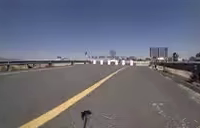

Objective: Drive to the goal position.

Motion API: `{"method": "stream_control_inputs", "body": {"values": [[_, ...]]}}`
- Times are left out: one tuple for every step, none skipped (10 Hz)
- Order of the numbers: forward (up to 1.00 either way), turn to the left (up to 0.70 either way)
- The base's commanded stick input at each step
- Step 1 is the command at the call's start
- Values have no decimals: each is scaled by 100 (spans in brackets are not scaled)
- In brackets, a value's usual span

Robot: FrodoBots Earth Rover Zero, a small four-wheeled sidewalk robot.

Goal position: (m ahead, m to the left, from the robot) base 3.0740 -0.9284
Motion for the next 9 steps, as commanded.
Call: {"method": "stream_control_inputs", "body": {"values": [[70,0],[70,0],[70,0],[70,0],[70,0],[70,0],[70,0],[70,0],[70,0]]}}
